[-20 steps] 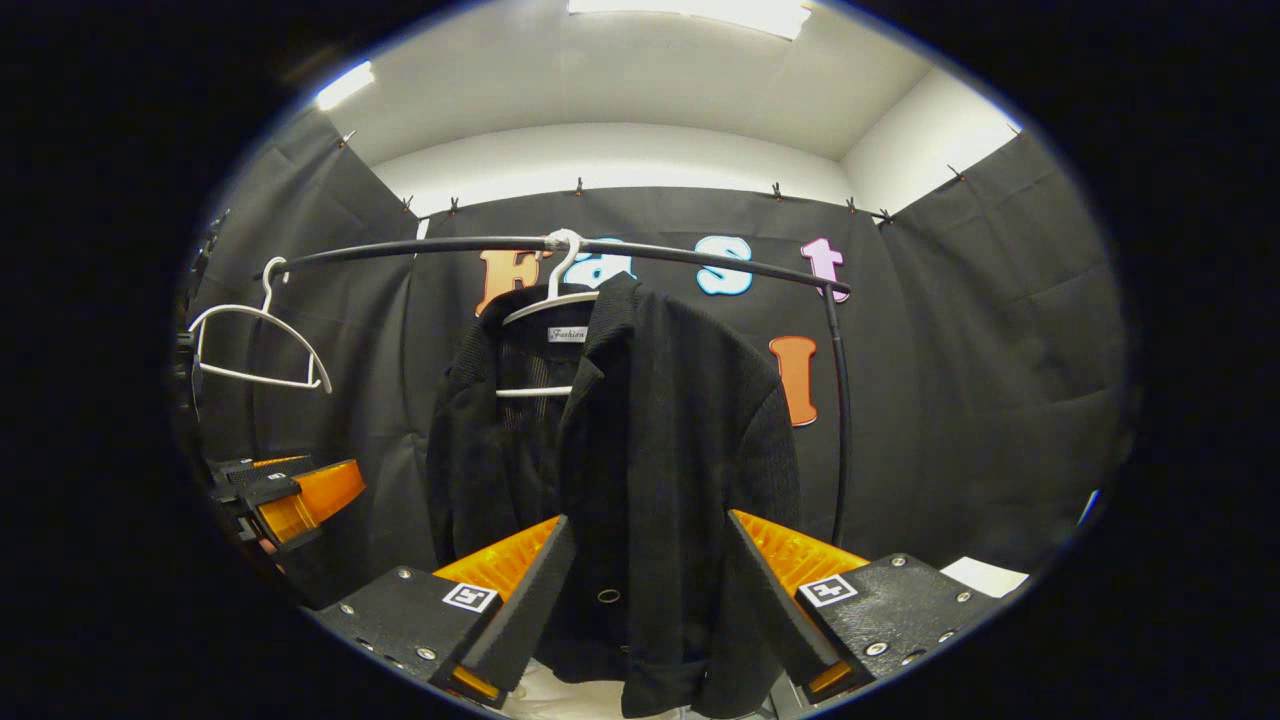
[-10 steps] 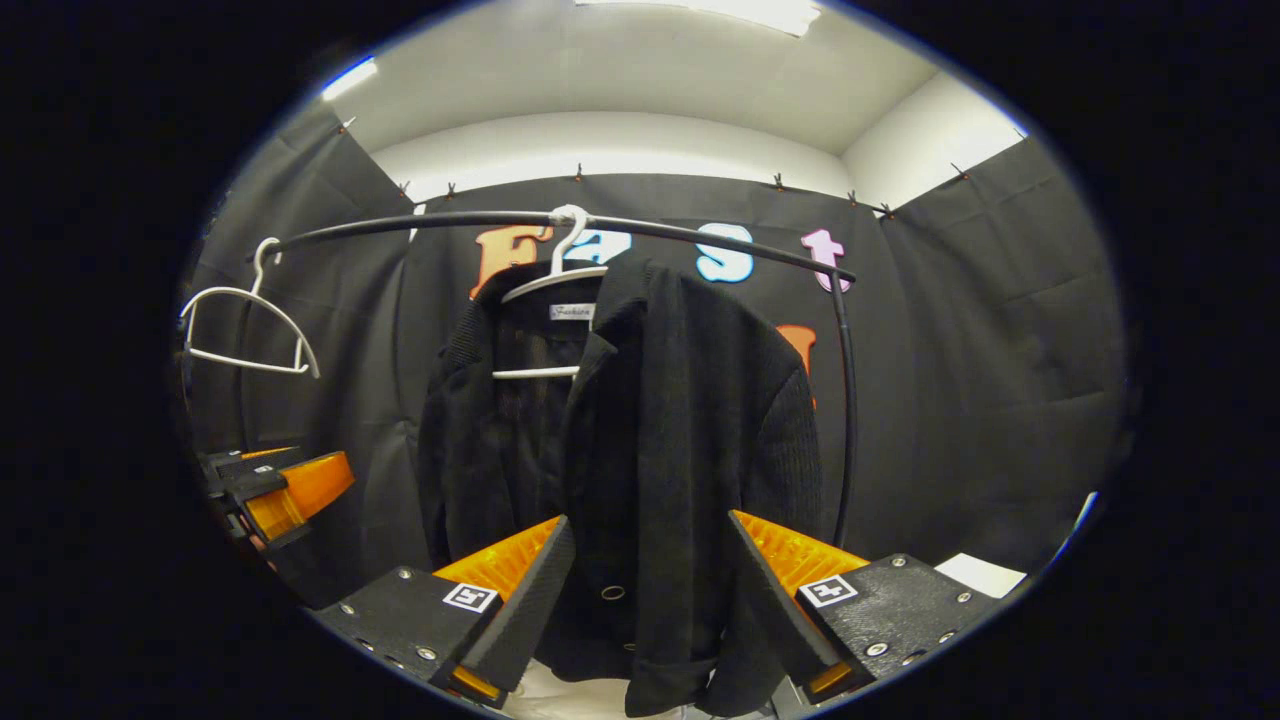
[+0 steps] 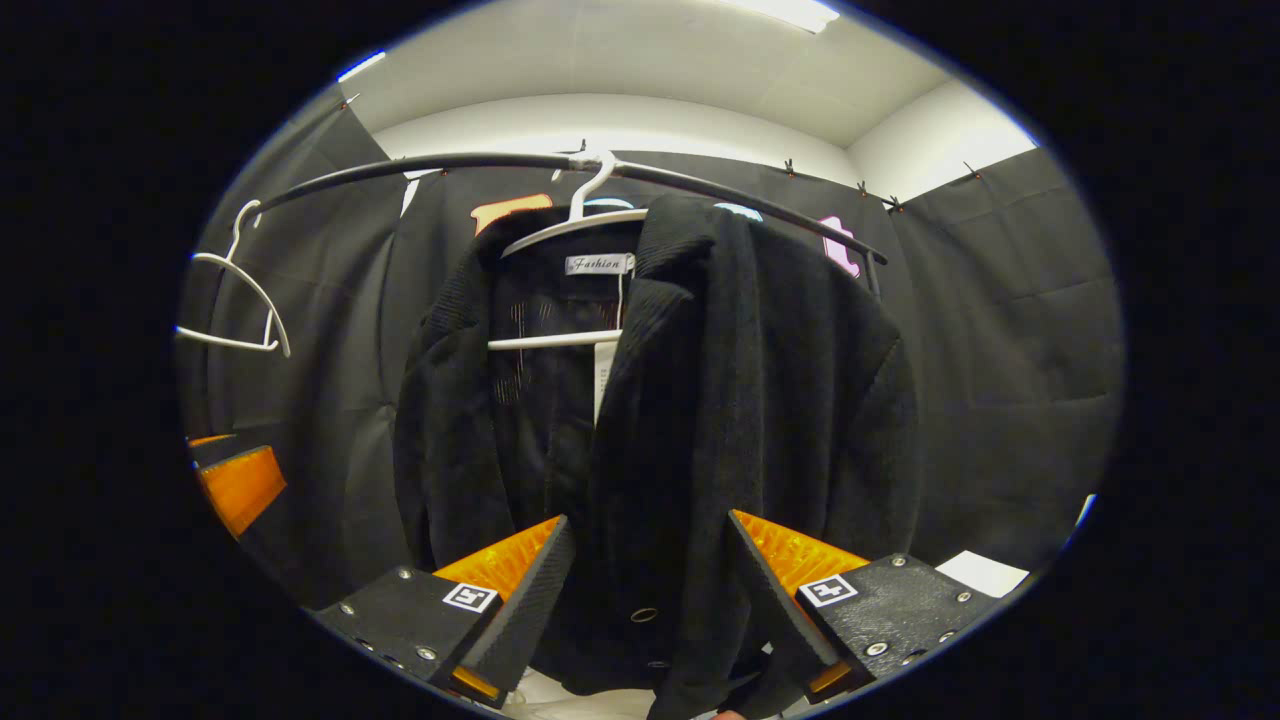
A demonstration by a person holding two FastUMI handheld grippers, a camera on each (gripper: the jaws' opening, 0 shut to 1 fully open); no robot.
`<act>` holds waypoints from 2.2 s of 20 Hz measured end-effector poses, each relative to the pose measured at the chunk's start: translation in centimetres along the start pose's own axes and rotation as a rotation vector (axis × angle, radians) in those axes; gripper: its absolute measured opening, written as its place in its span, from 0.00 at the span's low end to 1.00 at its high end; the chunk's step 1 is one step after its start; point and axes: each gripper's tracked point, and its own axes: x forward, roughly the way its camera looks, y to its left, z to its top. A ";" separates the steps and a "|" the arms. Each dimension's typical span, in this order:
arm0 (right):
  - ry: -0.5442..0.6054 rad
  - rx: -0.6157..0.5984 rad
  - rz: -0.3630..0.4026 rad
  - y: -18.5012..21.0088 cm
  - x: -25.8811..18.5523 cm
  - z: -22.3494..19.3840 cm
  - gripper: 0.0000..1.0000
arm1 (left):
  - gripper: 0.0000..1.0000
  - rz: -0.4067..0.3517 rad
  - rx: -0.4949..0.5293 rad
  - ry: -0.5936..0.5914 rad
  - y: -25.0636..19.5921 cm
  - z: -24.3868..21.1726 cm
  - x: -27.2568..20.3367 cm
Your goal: Grasp the clothes on the hanger with both hands and then place them into the laundry hamper below.
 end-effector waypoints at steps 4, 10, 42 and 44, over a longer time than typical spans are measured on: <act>0.025 -0.048 -0.139 -1.9 2.2 -2.2 0.94 | 1.00 0.019 -0.004 0.007 1.1 -0.2 -0.5; 0.025 -0.035 -0.165 -5.1 4.7 -2.7 0.99 | 1.00 0.029 -0.011 0.008 2.4 -0.4 -0.8; -0.080 0.027 0.012 -8.0 -5.7 2.6 0.02 | 0.97 0.000 0.126 -0.156 -11.1 -3.6 13.4; -0.082 0.014 0.036 -7.6 -5.9 2.7 0.02 | 0.98 0.054 0.170 -0.151 -9.8 -4.3 14.2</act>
